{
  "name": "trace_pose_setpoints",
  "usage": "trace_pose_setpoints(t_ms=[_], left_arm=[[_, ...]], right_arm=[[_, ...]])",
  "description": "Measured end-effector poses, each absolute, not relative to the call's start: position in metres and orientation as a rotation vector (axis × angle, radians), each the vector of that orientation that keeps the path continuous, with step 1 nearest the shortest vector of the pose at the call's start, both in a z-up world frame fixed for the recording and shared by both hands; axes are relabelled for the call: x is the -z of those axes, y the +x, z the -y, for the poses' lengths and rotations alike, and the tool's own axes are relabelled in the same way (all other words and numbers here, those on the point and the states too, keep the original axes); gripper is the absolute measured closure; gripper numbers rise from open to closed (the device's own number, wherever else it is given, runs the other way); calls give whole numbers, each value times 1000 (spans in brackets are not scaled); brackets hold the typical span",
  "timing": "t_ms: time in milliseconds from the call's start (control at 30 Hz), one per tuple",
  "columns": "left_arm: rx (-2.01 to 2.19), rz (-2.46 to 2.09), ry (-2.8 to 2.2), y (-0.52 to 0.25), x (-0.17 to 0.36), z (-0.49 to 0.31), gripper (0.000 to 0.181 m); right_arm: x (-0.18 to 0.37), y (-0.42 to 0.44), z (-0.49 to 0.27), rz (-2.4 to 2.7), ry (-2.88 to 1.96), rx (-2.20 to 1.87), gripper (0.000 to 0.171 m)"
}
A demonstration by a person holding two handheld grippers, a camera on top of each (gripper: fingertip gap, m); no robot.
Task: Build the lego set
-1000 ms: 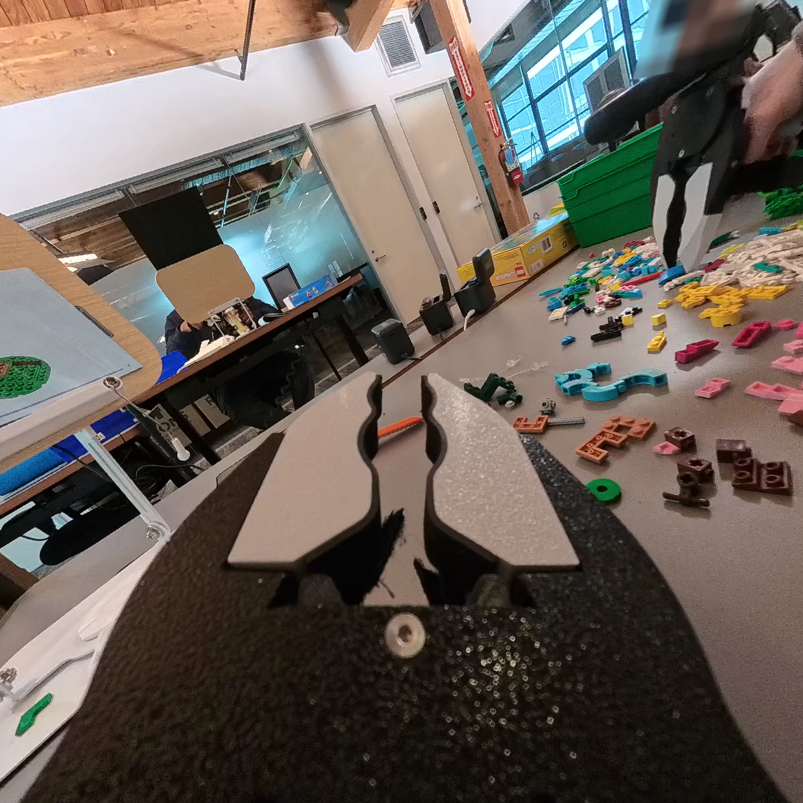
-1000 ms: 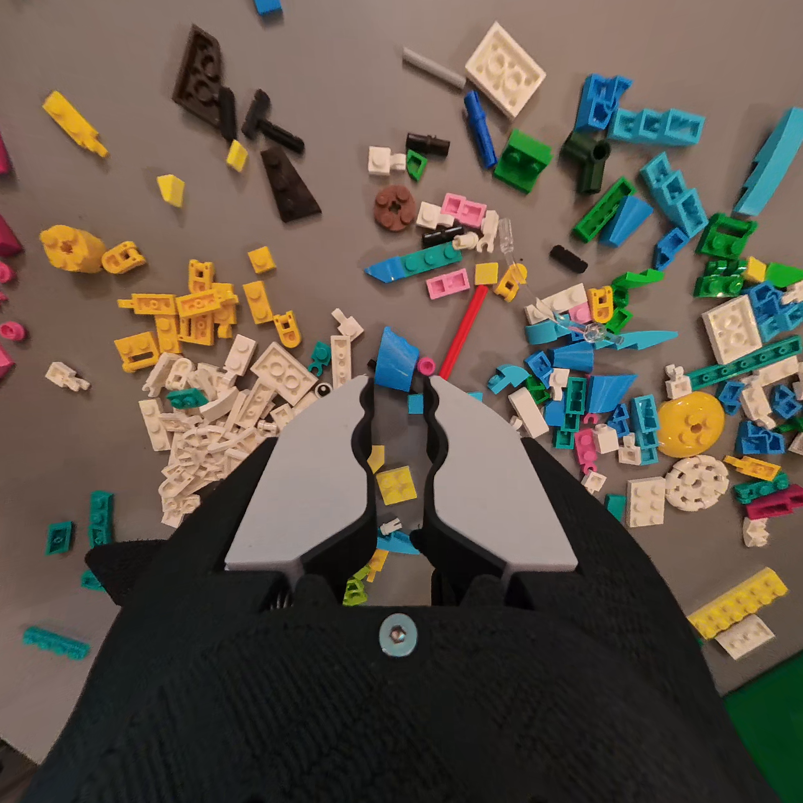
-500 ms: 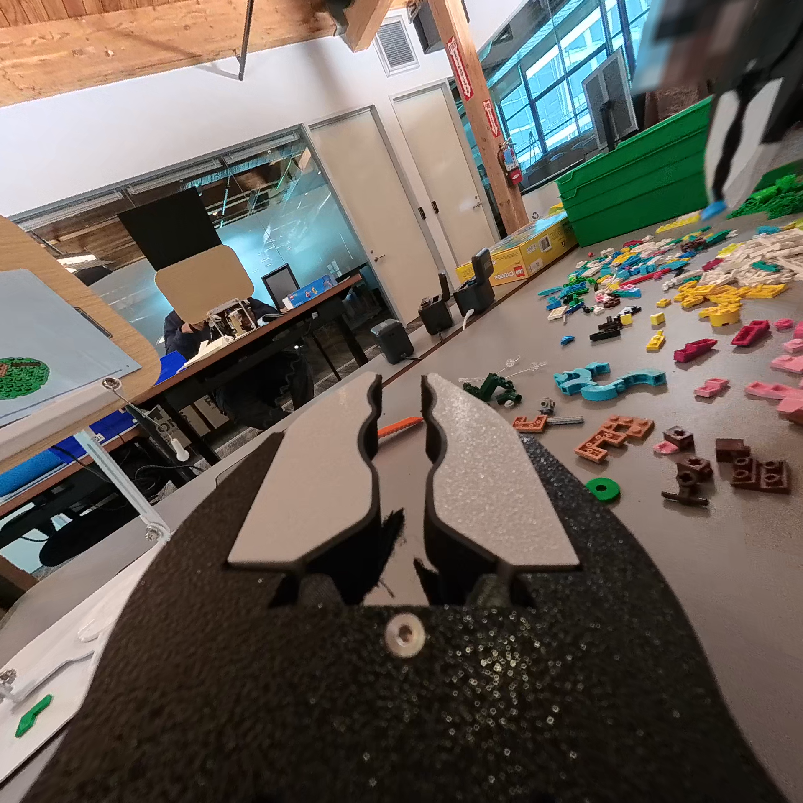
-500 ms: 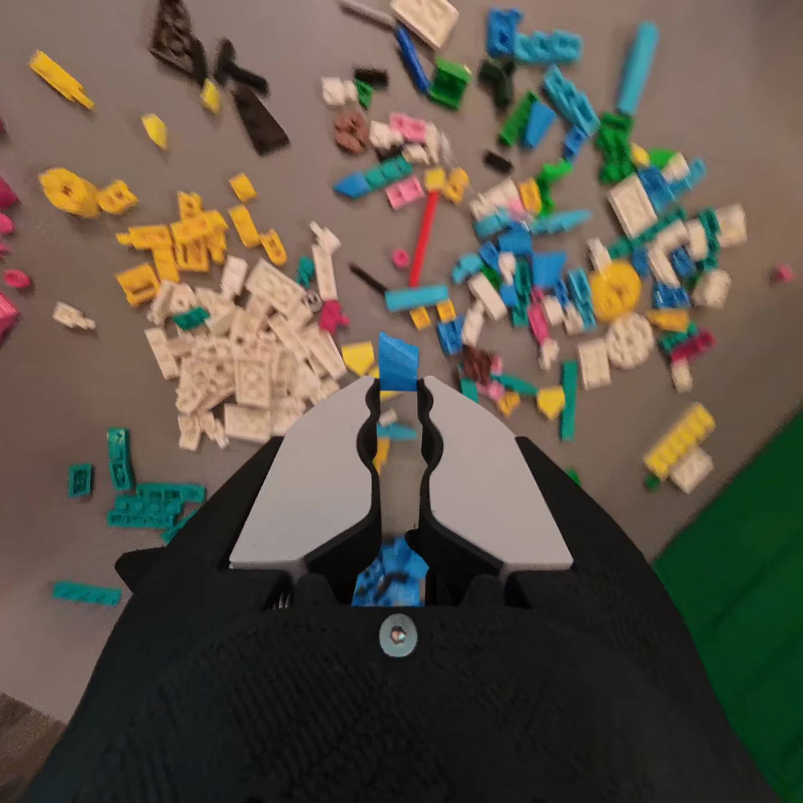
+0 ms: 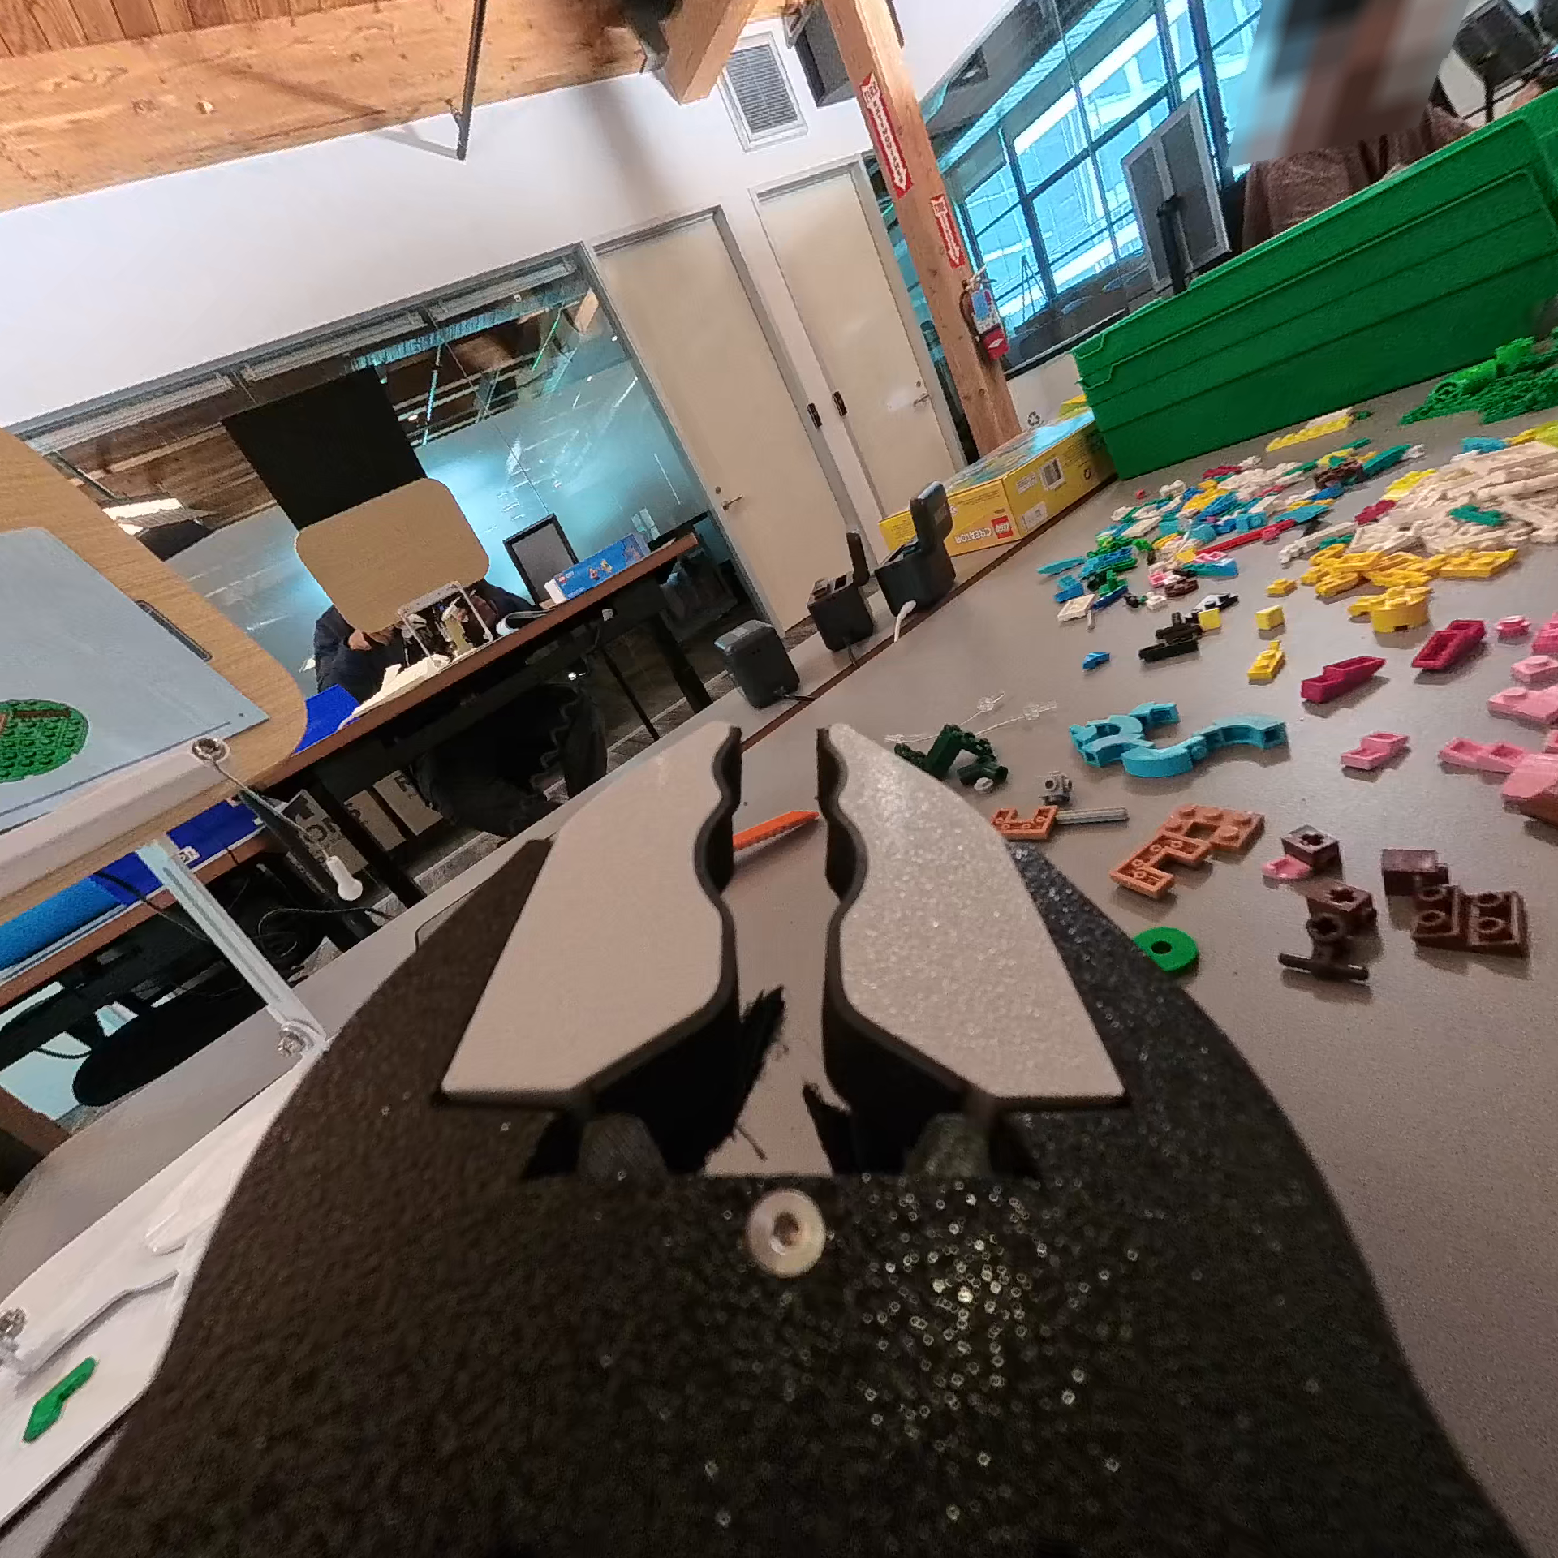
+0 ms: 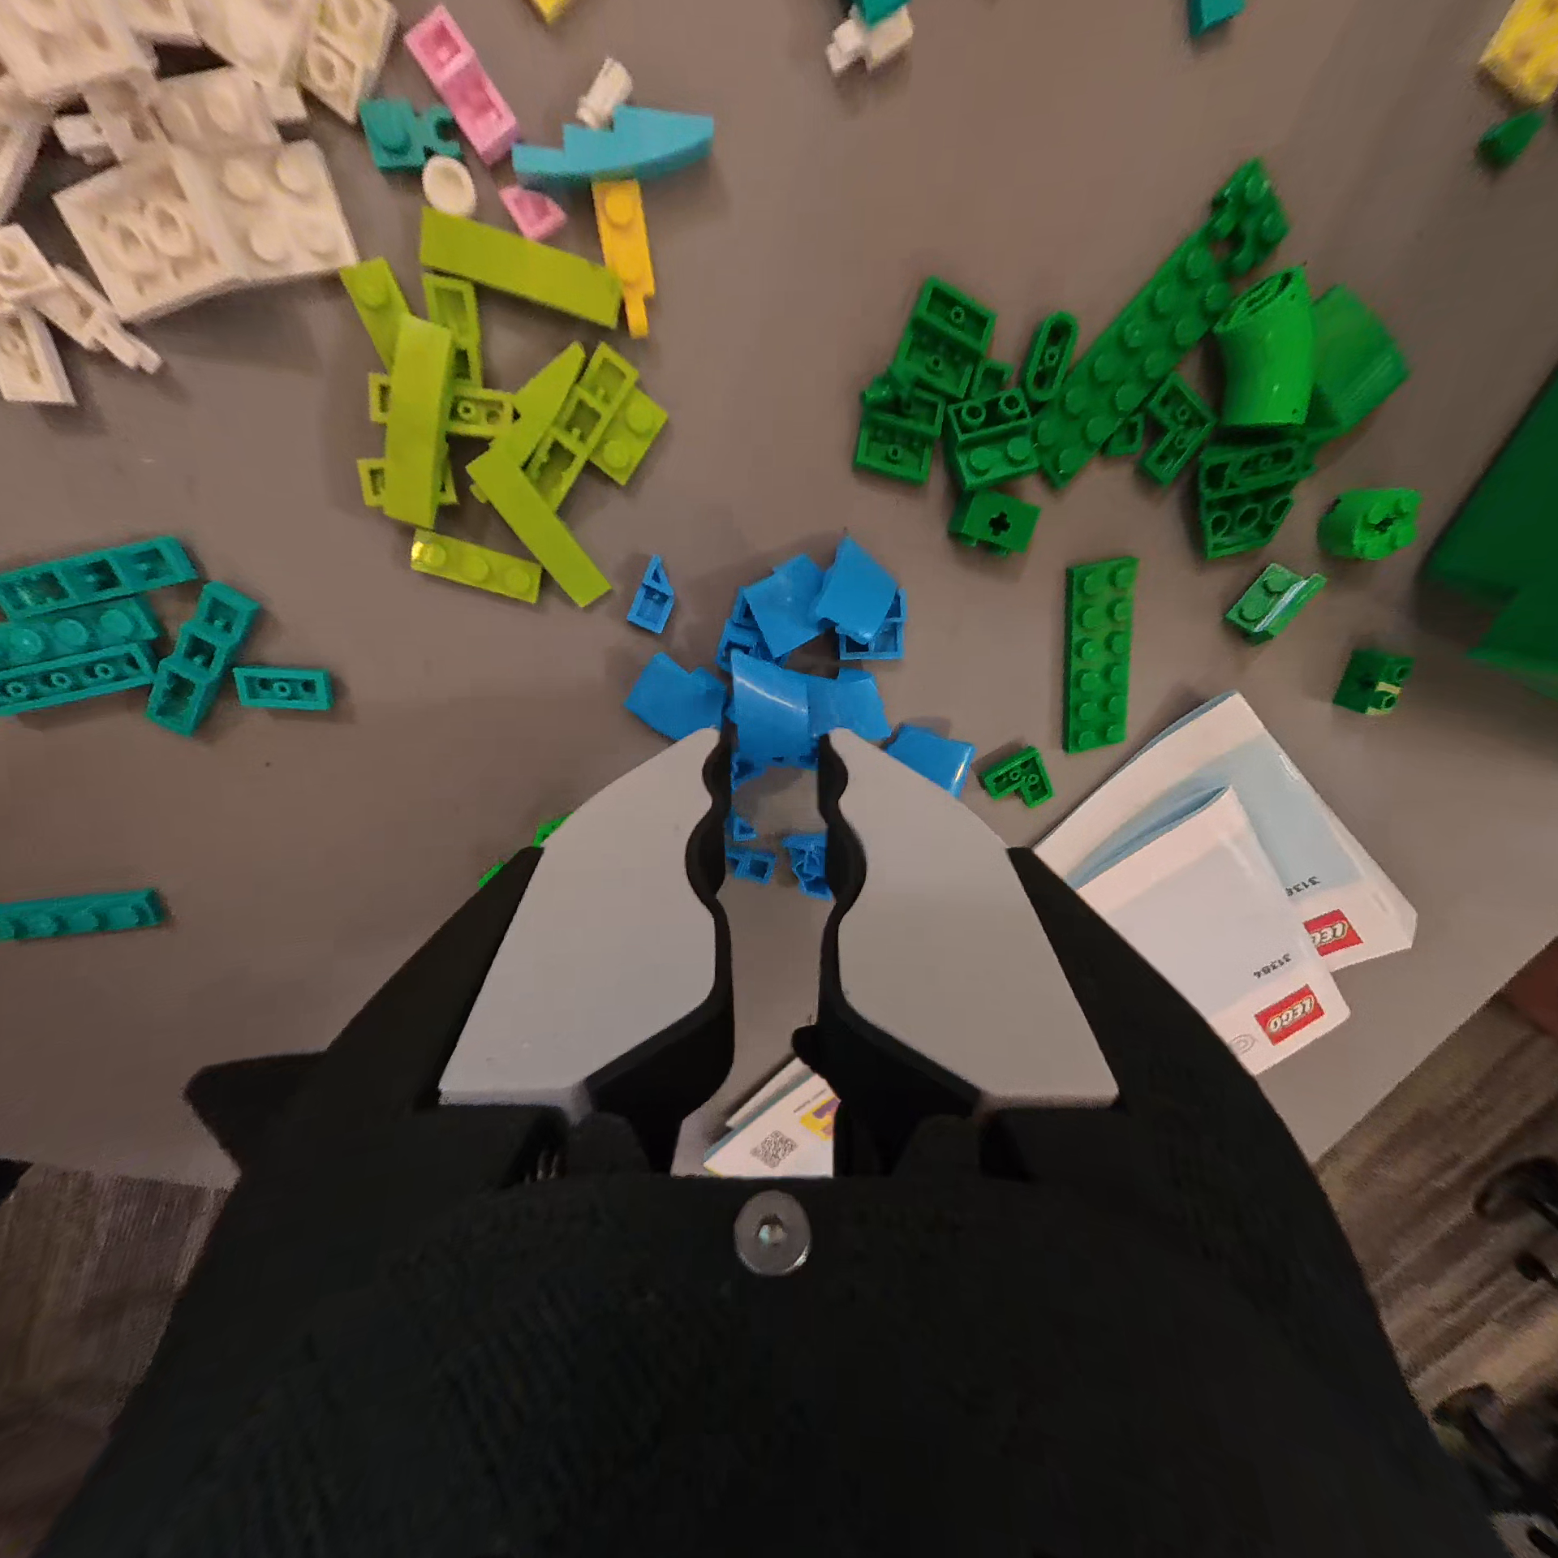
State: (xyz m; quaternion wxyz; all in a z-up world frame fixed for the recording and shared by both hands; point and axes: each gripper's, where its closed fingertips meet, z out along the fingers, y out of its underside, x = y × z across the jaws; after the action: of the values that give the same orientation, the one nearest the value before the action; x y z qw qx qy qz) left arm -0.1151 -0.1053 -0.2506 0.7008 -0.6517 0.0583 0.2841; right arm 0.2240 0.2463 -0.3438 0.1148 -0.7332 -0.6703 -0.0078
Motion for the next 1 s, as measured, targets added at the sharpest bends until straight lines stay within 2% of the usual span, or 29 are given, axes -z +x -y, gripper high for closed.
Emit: trace_pose_setpoints(t_ms=[33,233,433,833,1000], left_arm=[[-633,-130,-1452,-115,251,105,165],[-633,-133,-1452,-115,251,105,165],[-634,-136,-1451,-115,251,105,165],[-633,-137,-1454,-115,251,105,165],[-634,-140,-1454,-115,252,104,165]], right_arm=[[341,219,-247,1960,-2125,5,151],[313,136,-251,1995,-1803,-249,148],[316,63,-273,2120,-1608,-313,152],[353,55,-304,2391,-1738,-190,148],[358,50,-307,2369,-1768,-232,153]])
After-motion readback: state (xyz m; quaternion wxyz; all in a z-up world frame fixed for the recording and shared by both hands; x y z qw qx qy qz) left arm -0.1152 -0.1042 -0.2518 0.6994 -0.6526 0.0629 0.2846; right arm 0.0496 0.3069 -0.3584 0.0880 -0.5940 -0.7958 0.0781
